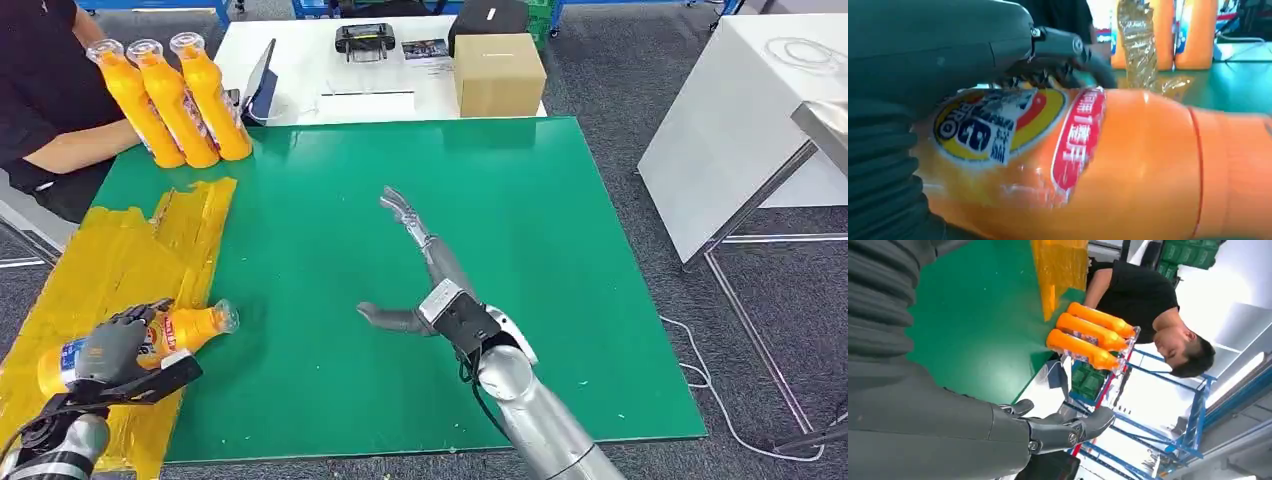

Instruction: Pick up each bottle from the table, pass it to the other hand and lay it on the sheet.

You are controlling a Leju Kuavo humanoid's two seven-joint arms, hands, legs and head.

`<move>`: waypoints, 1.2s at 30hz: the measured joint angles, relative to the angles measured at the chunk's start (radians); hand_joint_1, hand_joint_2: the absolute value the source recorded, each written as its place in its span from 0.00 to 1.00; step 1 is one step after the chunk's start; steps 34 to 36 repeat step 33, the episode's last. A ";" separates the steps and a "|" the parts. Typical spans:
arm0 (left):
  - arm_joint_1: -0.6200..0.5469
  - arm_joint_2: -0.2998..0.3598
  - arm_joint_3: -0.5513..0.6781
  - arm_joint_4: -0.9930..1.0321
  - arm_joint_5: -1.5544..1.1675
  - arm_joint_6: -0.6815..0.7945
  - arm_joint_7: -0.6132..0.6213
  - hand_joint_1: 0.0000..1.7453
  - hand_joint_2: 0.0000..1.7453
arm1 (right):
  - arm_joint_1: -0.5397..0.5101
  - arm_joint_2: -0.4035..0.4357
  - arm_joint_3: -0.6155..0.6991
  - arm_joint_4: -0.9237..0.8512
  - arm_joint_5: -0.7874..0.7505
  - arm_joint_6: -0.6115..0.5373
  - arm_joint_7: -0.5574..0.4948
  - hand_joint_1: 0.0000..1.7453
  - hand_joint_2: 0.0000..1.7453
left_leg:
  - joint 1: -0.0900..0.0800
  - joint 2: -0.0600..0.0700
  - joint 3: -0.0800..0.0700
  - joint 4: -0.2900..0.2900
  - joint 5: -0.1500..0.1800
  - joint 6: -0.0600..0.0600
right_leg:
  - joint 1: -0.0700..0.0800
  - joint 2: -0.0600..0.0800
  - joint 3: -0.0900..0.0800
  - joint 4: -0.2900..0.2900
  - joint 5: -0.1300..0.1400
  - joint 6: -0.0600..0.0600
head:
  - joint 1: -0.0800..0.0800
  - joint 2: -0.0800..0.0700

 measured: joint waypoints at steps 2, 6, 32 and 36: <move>0.016 0.003 0.000 -0.015 0.031 -0.017 -0.029 0.00 0.00 | -0.004 0.000 0.001 0.001 0.000 0.003 0.000 0.00 1.00 | 0.000 0.000 0.000 0.000 0.000 0.000 | 0.000 0.000 0.000 0.000 0.000 0.000 | 0.000 0.000; 0.056 0.006 0.000 -0.068 0.088 -0.043 -0.087 0.00 0.00 | -0.012 0.000 0.004 0.005 -0.001 0.011 0.000 0.00 1.00 | -0.001 0.000 0.000 0.000 0.000 0.000 | -0.001 0.000 0.000 0.000 0.000 0.000 | 0.000 0.000; -0.015 -0.287 0.188 -0.440 1.032 -0.530 -0.080 0.00 0.00 | 0.009 0.075 0.012 0.050 0.121 -0.122 -0.073 0.00 0.00 | 0.000 0.001 -0.006 0.001 0.000 0.000 | 0.000 0.000 -0.007 0.000 0.001 0.000 | 0.000 0.000; -0.008 -0.300 0.183 -0.463 1.036 -0.535 -0.074 0.00 0.00 | 0.016 0.075 0.010 0.049 0.125 -0.130 -0.073 0.00 0.00 | 0.000 0.001 -0.006 0.001 0.000 0.000 | 0.000 0.000 -0.007 0.000 0.001 0.000 | 0.000 0.000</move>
